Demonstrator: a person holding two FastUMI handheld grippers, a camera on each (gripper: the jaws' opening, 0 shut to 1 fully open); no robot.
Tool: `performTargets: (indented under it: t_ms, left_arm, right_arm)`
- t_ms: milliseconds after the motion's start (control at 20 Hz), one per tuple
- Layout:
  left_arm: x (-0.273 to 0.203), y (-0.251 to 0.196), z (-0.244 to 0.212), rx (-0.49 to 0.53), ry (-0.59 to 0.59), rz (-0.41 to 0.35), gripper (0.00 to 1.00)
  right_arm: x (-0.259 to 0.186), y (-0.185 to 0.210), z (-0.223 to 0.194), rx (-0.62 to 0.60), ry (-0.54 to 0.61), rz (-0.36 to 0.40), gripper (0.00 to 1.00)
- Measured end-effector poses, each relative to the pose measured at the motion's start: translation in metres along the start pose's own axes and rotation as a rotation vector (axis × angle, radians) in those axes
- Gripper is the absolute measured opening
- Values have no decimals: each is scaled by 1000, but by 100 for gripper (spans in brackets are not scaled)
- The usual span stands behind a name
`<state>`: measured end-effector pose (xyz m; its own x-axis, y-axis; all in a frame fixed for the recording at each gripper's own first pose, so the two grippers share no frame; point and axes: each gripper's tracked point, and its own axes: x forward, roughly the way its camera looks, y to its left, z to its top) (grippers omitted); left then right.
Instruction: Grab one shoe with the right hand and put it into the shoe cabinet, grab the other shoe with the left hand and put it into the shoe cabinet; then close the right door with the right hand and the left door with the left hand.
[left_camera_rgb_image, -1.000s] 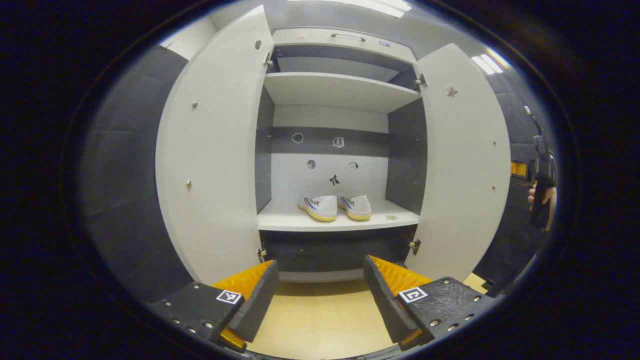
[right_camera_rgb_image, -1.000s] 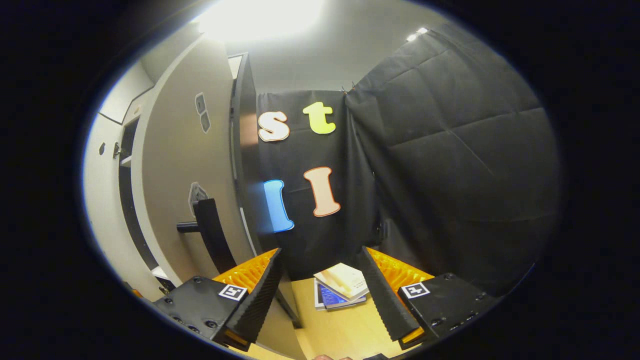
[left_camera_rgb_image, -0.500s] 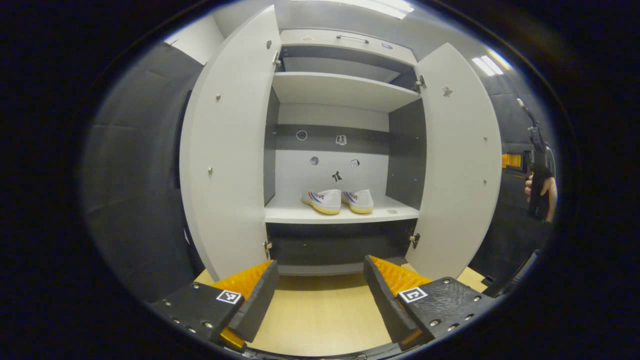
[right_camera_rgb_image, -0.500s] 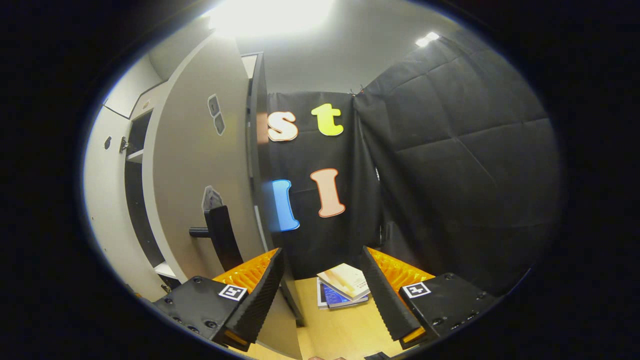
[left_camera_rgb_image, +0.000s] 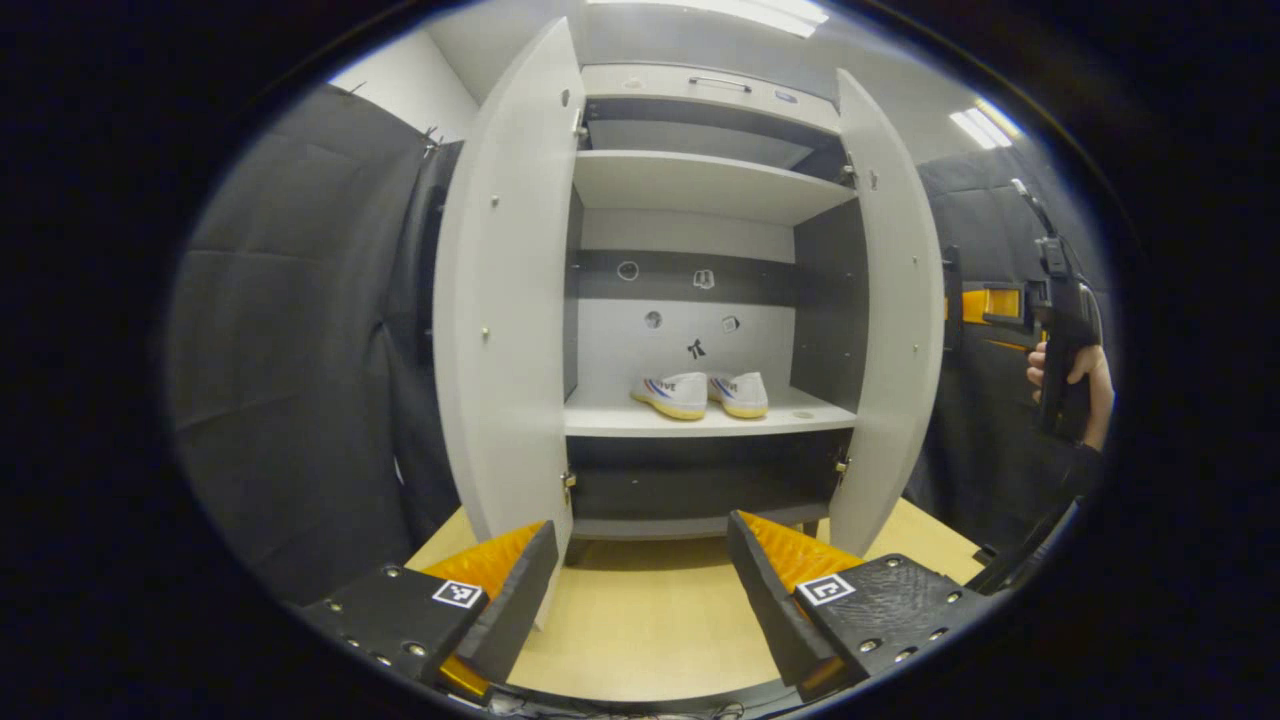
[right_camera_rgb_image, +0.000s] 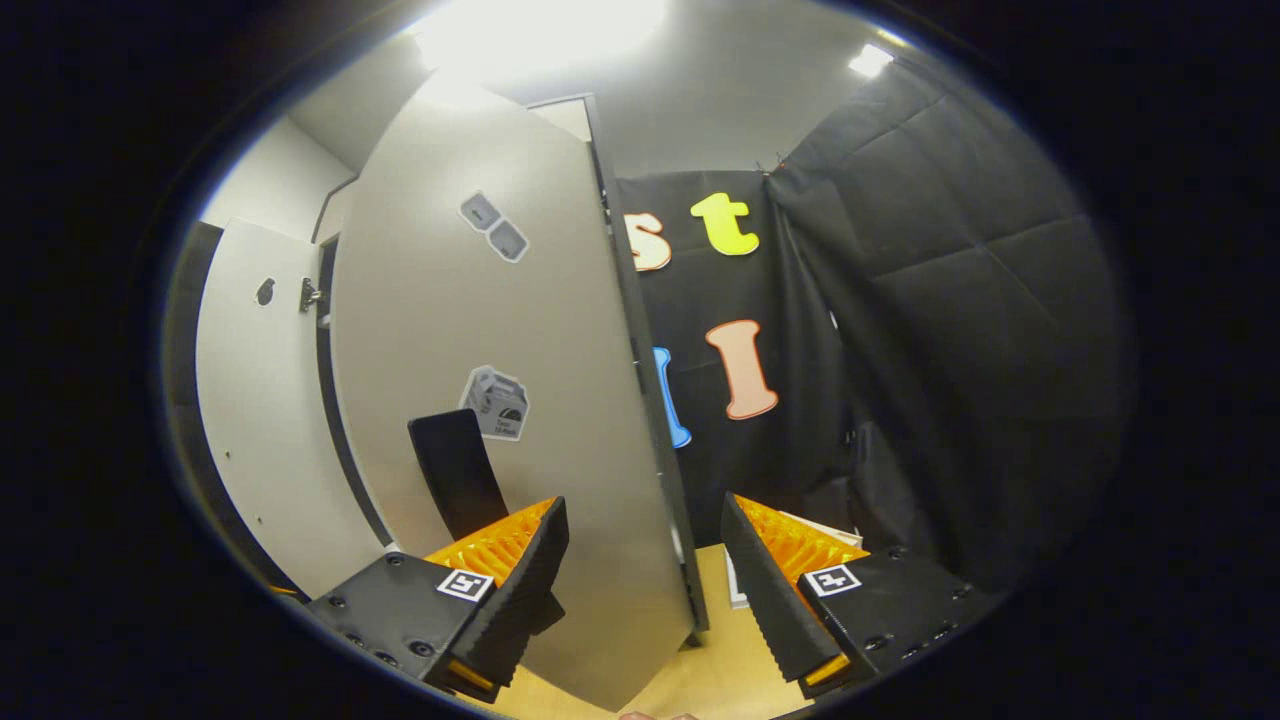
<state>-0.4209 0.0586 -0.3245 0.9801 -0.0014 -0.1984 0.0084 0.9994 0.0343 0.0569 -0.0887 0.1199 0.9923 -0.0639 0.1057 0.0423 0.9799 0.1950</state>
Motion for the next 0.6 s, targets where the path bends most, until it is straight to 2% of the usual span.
performTargets:
  t_ms: [100,300,450,600]
  left_arm:
    - [-8,14,0,-2,0,40,96]
    - [-29,51,5,-46,-13,123,98]
    - [-40,92,7,-129,-25,189,96]
    - [-42,143,17,-139,-78,274,97]
  right_arm:
    - [9,18,-8,12,19,32,97]
    - [16,37,-24,21,56,30,97]
    - [11,35,-35,-23,75,6,97]
    - [5,42,-44,-48,88,4,97]
